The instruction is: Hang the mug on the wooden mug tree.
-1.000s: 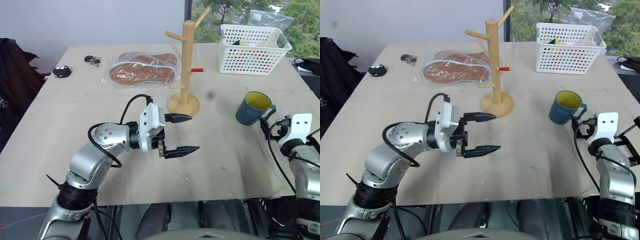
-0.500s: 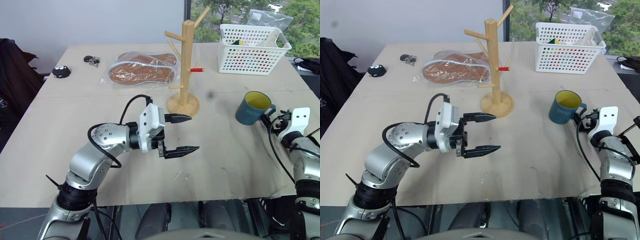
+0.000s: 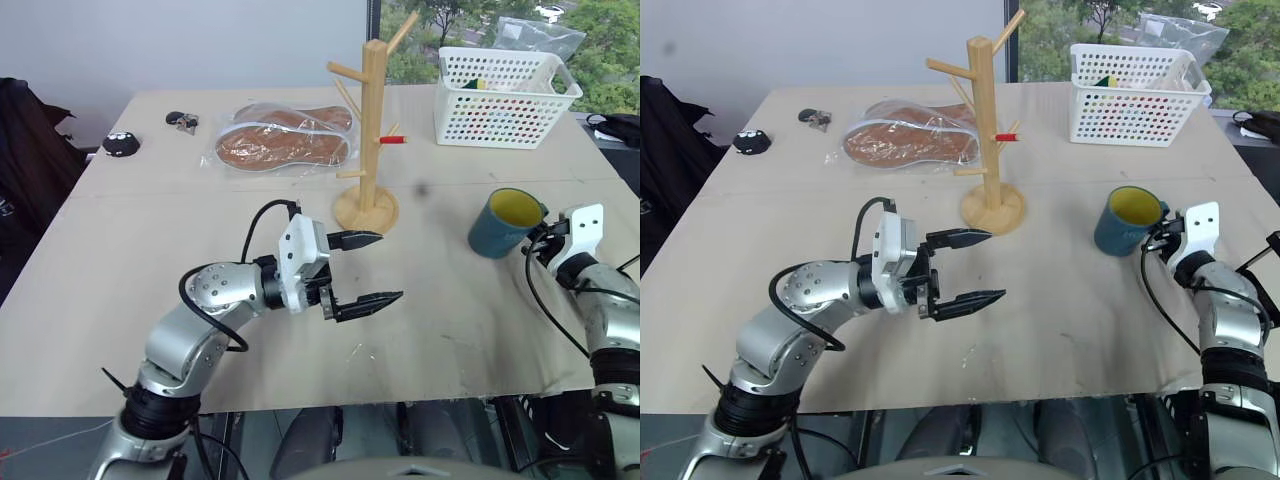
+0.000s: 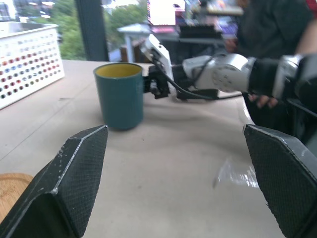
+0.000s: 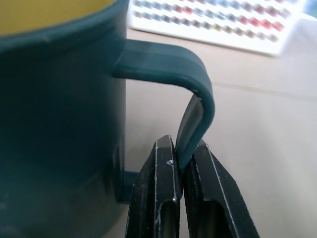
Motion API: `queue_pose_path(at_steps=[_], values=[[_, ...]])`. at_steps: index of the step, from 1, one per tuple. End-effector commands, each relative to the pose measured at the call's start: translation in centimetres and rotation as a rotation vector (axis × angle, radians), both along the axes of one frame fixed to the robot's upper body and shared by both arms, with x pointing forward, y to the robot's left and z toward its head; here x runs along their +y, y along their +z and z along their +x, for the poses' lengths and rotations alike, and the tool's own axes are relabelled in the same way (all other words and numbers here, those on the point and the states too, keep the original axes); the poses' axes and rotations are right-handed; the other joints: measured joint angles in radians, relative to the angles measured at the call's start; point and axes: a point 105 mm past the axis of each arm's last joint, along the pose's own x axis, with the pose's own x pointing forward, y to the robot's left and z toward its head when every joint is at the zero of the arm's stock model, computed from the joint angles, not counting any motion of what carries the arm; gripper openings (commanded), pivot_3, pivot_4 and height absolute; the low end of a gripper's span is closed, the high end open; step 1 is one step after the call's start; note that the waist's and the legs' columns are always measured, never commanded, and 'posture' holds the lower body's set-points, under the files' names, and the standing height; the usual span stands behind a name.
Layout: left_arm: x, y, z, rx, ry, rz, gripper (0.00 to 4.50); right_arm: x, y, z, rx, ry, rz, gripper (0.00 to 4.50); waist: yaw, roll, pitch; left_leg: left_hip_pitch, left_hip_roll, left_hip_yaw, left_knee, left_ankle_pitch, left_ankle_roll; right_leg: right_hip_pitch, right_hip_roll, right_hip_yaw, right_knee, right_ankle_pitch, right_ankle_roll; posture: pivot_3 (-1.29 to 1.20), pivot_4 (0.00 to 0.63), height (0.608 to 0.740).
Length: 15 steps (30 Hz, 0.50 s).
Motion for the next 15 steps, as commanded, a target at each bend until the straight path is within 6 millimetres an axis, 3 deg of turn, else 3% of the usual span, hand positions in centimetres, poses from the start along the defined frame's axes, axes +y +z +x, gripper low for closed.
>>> queue_pose_path(at_steps=[1, 5, 8, 15], values=[[1.2, 1.4, 1.1, -0.076, 0.137, -0.091, 4.50, 2.7, 5.3, 0.0, -0.033, 0.149, -0.102, 0.04, 0.001, 0.000, 0.000, 0.000, 0.000, 0.000, 0.000, 0.000, 0.000, 0.000, 0.000, 0.000, 0.000, 0.000, 0.000, 0.00, 0.150, 0.740], [2.5, 2.6, 1.6, -0.123, 0.264, -0.233, 4.50, 6.2, 10.7, -0.1, -0.073, 0.338, -0.240, 0.04, -0.002, 0.002, 0.001, 0.000, 0.001, 0.001, 0.000, -0.001, 0.002, 0.000, 0.000, 0.000, 0.000, 0.000, 0.000, 0.00, 0.150, 0.740], [3.2, 3.3, 1.8, -0.184, 0.343, -0.287, 4.50, 8.1, 13.0, 0.3, -0.090, 0.432, -0.346, 0.04, 0.004, 0.001, 0.001, 0.000, 0.001, 0.000, 0.000, -0.001, 0.002, 0.000, 0.000, -0.002, -0.001, 0.000, 0.000, 0.00, 0.150, 0.740], [3.5, 3.8, 1.9, -0.282, 0.516, -0.334, 4.50, 12.0, 15.8, 1.9, -0.133, 0.641, -0.562, 0.04, 0.007, 0.000, 0.002, -0.004, -0.001, -0.001, 0.001, 0.000, 0.000, -0.002, -0.002, -0.003, -0.002, 0.000, 0.000, 0.00, 0.150, 0.740]])
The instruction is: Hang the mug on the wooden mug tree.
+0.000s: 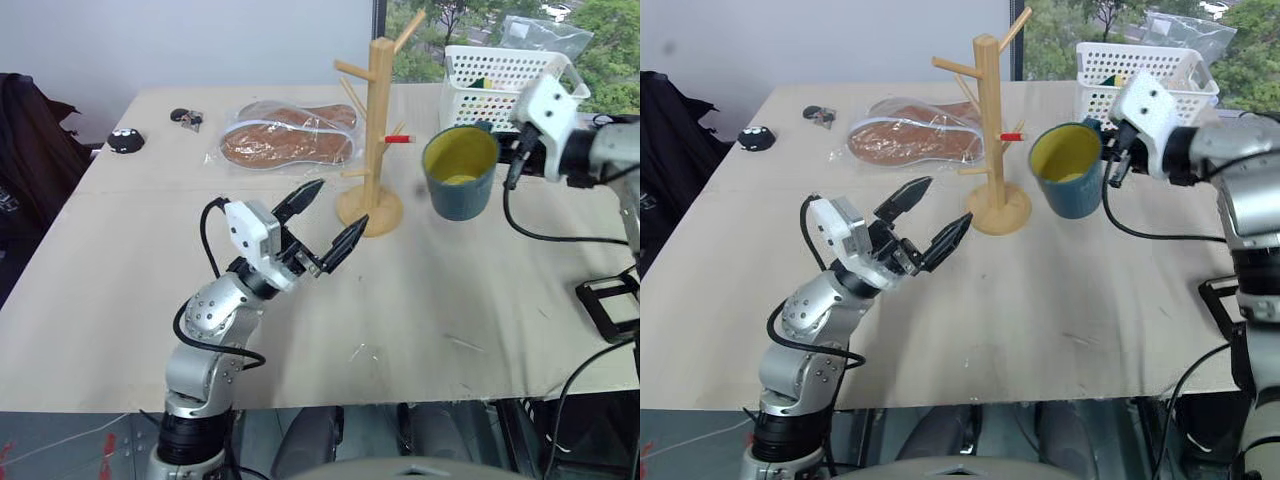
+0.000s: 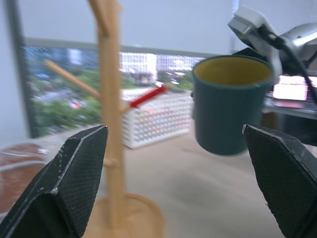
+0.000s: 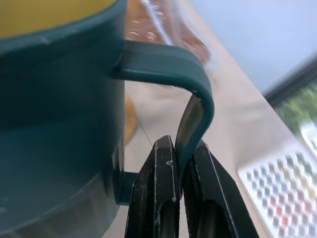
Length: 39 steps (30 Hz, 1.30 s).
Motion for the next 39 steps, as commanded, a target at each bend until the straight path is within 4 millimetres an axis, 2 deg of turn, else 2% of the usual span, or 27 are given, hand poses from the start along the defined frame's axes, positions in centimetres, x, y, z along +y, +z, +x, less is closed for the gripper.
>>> queue_pose_path(at_steps=[1, 7, 13, 23, 27, 28, 30, 33, 34, 39], values=[[-0.1, 1.0, -0.8, -0.071, 0.055, -0.020, 4.50, 1.3, 1.6, 0.4, -0.056, 0.085, -0.078, 0.04, -0.002, 0.000, 0.000, -0.001, 0.000, 0.000, 0.000, 0.000, 0.000, -0.001, 0.000, 0.000, 0.000, 0.000, 0.000, 0.00, 0.150, 0.740], [0.0, 0.4, -0.9, -0.058, 0.076, -0.022, 4.50, 3.8, 2.9, 0.7, -0.116, 0.170, -0.128, 0.04, -0.003, 0.000, 0.000, -0.004, 0.001, 0.000, 0.000, 0.000, 0.000, -0.006, 0.000, 0.000, 0.001, 0.000, 0.000, 0.00, 0.150, 0.740], [0.2, 0.4, -0.8, -0.061, 0.079, -0.022, 4.50, 6.0, 3.0, 0.4, -0.143, 0.188, -0.143, 0.04, -0.002, 0.000, 0.000, -0.007, 0.001, -0.001, 0.000, 0.000, 0.000, -0.008, 0.000, 0.000, 0.001, 0.000, 0.000, 0.00, 0.150, 0.740], [0.3, 0.4, -0.8, -0.063, 0.068, -0.014, 4.50, 7.4, 3.1, 0.0, -0.145, 0.127, -0.168, 0.04, -0.003, 0.000, 0.000, -0.009, 0.000, -0.001, 0.000, 0.000, -0.001, -0.011, 0.000, -0.001, 0.002, 0.000, 0.000, 0.00, 0.150, 0.740], [0.3, 0.5, -0.8, -0.063, 0.065, -0.012, 4.50, 7.4, 3.2, 0.2, -0.155, 0.102, -0.173, 1.27, -0.003, 0.000, 0.000, -0.009, 0.000, -0.001, 0.000, 0.000, -0.001, -0.011, 0.000, -0.001, 0.002, 0.000, 0.000, 0.00, 0.150, 0.740], [0.3, 0.5, -0.8, -0.062, 0.065, -0.012, 4.50, 7.4, 3.3, 0.2, -0.157, 0.097, -0.171, 1.88, -0.003, 0.000, 0.000, -0.009, 0.000, -0.001, 0.000, 0.000, -0.001, -0.011, 0.000, -0.001, 0.002, 0.000, 0.000, 0.00, 0.150, 0.740], [0.3, 0.5, -0.8, -0.062, 0.064, -0.011, 4.50, 7.2, 3.6, 0.4, -0.163, 0.082, -0.161, 2.69, -0.003, 0.000, 0.000, -0.009, 0.000, -0.001, 0.000, 0.000, -0.001, -0.011, 0.000, -0.001, 0.002, 0.000, 0.000, 0.00, 0.150, 0.740], [0.2, 0.5, -0.8, -0.063, 0.063, -0.009, 4.50, 6.7, 3.9, 1.0, -0.173, 0.040, -0.143, 4.29, -0.004, 0.000, 0.000, -0.009, 0.000, -0.001, 0.000, 0.000, -0.001, -0.011, 0.000, -0.001, 0.002, 0.000, 0.000, 0.00, 0.150, 0.740], [0.2, 0.5, -0.8, -0.064, 0.061, -0.005, 4.50, 6.4, 3.9, 1.2, -0.174, 0.023, -0.135, 4.46, -0.004, 0.000, 0.000, -0.009, 0.000, -0.001, 0.000, 0.000, -0.001, -0.011, 0.000, -0.001, 0.002, 0.000, 0.000, 0.00, 0.150, 0.740], [0.2, 0.4, -0.7, -0.068, 0.059, 0.006, 4.50, 5.3, 4.3, 2.1, -0.144, -0.050, -0.054, 4.46, -0.004, 0.000, 0.000, -0.009, 0.000, -0.001, 0.000, 0.000, -0.001, -0.011, 0.000, -0.001, 0.002, 0.000, 0.000, 0.00, 0.150, 0.740]])
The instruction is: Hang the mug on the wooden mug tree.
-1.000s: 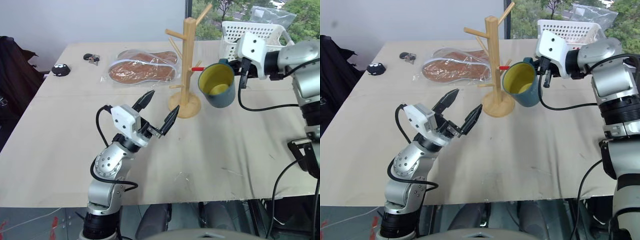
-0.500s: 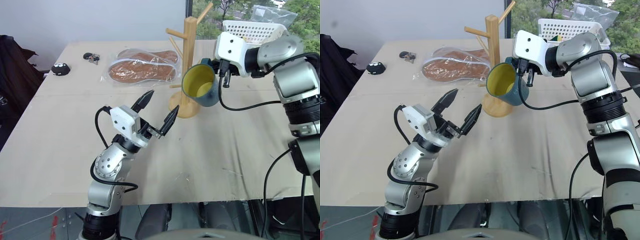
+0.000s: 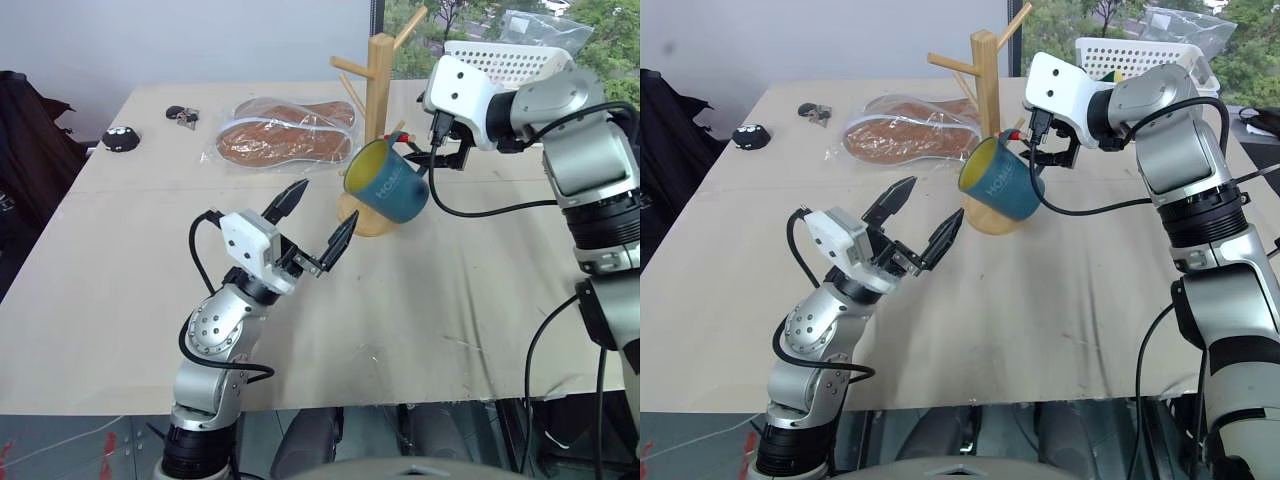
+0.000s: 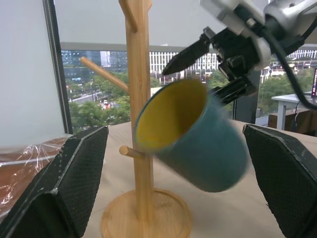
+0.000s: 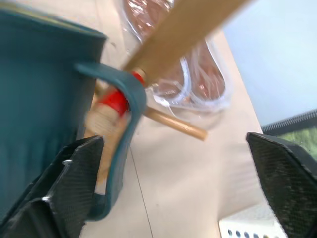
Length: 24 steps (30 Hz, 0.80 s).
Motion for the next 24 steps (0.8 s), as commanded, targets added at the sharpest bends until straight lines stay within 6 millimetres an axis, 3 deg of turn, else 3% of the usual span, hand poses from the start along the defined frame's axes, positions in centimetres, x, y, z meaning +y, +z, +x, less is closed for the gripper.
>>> queue_pose_path(at_steps=[1, 7, 11, 14, 16, 19, 24], values=[[-0.2, 0.9, -0.5, -0.049, -0.015, 0.000, 4.50, -1.2, 3.3, 0.2, -0.047, -0.054, 0.121, 4.46, 0.000, 0.000, 0.000, 0.000, 0.000, 0.000, 0.000, 0.000, 0.000, 0.000, 0.000, 0.000, 0.000, 0.000, 0.000, 0.00, 0.150, 0.740], [0.2, 0.1, -1.0, -0.012, -0.017, 0.033, 4.50, -4.6, 2.9, -2.1, 0.117, -0.037, 0.298, 4.46, 0.007, 0.000, 0.000, -0.002, 0.000, -0.002, 0.000, 0.000, 0.000, 0.000, -0.001, -0.001, -0.001, 0.000, 0.000, 0.00, 0.150, 0.740], [2.1, -1.6, -1.2, 0.095, 0.011, 0.099, 4.50, -6.8, 0.1, -6.6, 0.249, 0.089, 0.498, 4.46, 0.012, -0.002, -0.001, -0.003, 0.000, -0.003, -0.001, 0.000, 0.000, 0.000, -0.001, -0.003, -0.002, 0.000, 0.000, 0.00, 0.150, 0.740], [3.5, -4.6, -1.7, 0.250, 0.026, 0.183, 4.50, -8.5, -6.2, -8.6, 0.355, -0.042, 0.603, 4.46, 0.014, 0.001, -0.001, -0.003, 0.000, -0.002, -0.001, 0.000, 0.001, -0.001, -0.002, -0.002, -0.001, 0.000, 0.000, 0.00, 0.150, 0.740], [3.7, -6.2, -2.3, 0.328, 0.015, 0.224, 4.50, -8.5, -10.1, -10.4, 0.380, -0.071, 0.661, 4.46, 0.014, 0.001, -0.001, -0.002, 0.001, -0.002, -0.001, -0.002, 0.003, 0.000, -0.001, -0.002, 0.000, 0.000, 0.000, 0.00, 0.150, 0.740], [3.9, -8.1, -3.0, 0.403, -0.005, 0.273, 4.50, -7.8, -14.0, -12.5, 0.353, -0.115, 0.758, 4.46, 0.012, 0.002, -0.001, 0.001, 0.000, 0.000, 0.000, -0.002, 0.004, 0.002, -0.001, -0.001, 0.002, 0.000, 0.000, 0.00, 0.150, 0.740], [4.1, -10.0, -3.9, 0.471, -0.028, 0.336, 4.50, -7.8, -17.7, -14.7, 0.304, -0.181, 0.816, 4.46, 0.001, 0.002, -0.001, 0.014, 0.000, 0.002, -0.001, -0.003, 0.005, 0.013, 0.000, 0.001, 0.003, -0.001, 0.000, 0.00, 0.150, 0.740]])
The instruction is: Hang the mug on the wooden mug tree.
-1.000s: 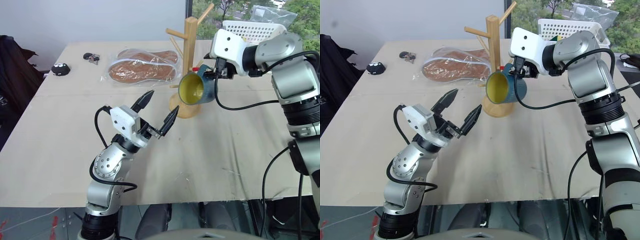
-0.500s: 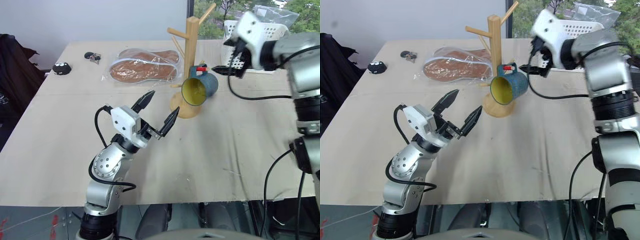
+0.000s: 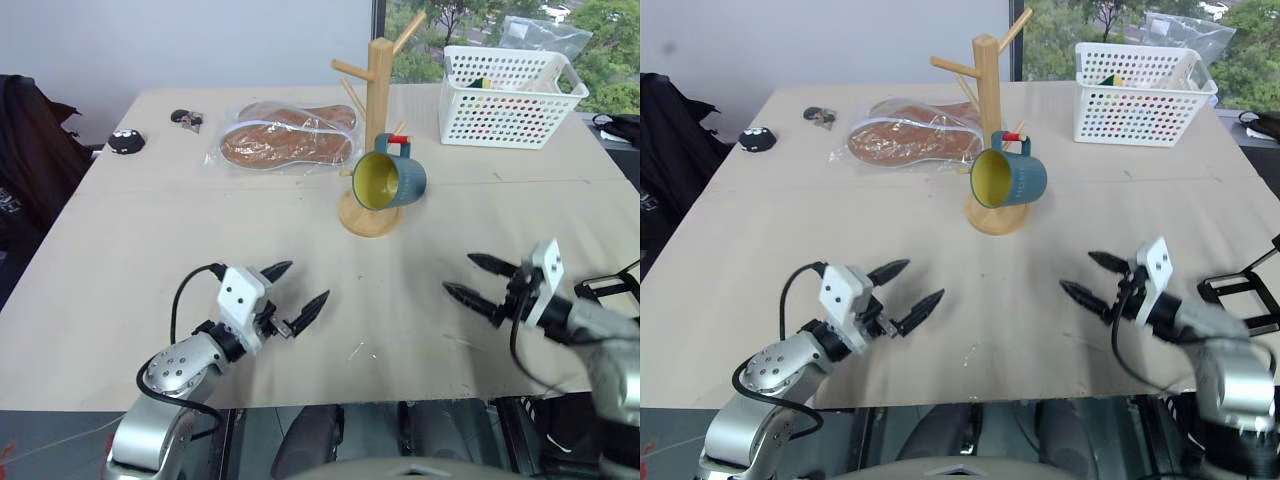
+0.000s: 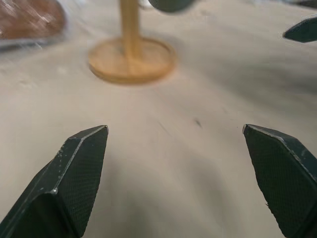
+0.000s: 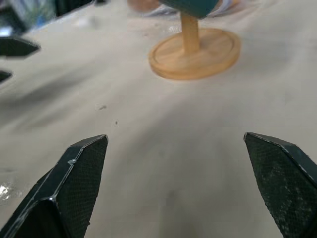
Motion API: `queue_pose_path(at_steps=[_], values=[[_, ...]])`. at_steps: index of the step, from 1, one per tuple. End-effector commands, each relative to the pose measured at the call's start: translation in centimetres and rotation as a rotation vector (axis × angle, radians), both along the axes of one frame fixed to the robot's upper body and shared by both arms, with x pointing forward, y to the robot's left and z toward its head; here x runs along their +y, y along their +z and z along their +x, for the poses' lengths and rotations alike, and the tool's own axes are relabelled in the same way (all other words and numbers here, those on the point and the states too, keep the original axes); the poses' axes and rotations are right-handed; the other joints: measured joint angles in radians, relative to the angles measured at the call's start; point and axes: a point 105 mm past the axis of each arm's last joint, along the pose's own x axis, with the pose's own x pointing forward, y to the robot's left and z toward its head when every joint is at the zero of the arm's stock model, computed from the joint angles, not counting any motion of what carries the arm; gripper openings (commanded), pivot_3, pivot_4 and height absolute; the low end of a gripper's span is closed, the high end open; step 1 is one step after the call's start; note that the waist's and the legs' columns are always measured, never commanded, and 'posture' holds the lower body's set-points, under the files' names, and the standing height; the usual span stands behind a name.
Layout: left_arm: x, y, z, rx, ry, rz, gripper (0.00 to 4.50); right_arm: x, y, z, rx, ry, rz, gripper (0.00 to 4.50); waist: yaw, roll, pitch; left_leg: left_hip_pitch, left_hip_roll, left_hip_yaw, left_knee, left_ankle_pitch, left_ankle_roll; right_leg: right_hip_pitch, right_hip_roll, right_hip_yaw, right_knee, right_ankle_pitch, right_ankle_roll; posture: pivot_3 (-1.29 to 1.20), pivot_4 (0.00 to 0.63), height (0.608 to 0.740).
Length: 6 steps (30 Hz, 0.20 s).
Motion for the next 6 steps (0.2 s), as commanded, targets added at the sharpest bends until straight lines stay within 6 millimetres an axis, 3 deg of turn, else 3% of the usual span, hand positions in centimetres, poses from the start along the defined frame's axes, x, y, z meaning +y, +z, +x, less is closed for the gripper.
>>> queue_pose_path(at_steps=[1, 6], values=[[-0.1, -0.4, -0.7, 0.013, -0.031, 0.028, 4.50, -0.4, 0.3, -0.9, -0.106, -0.043, -0.017, 4.46, -0.003, 0.000, 0.000, 0.001, 0.000, 0.000, 0.000, 0.000, 0.000, 0.001, 0.000, 0.000, -0.001, 0.000, 0.000, 0.00, 0.150, 0.740], [0.2, -1.1, -0.9, 0.038, -0.032, 0.047, 4.50, -0.7, -1.0, -1.7, -0.072, -0.072, -0.001, 4.46, -0.002, 0.000, 0.000, 0.002, 0.001, -0.001, 0.000, 0.000, 0.000, 0.002, 0.001, -0.001, -0.001, 0.000, 0.000, 0.00, 0.150, 0.740]])
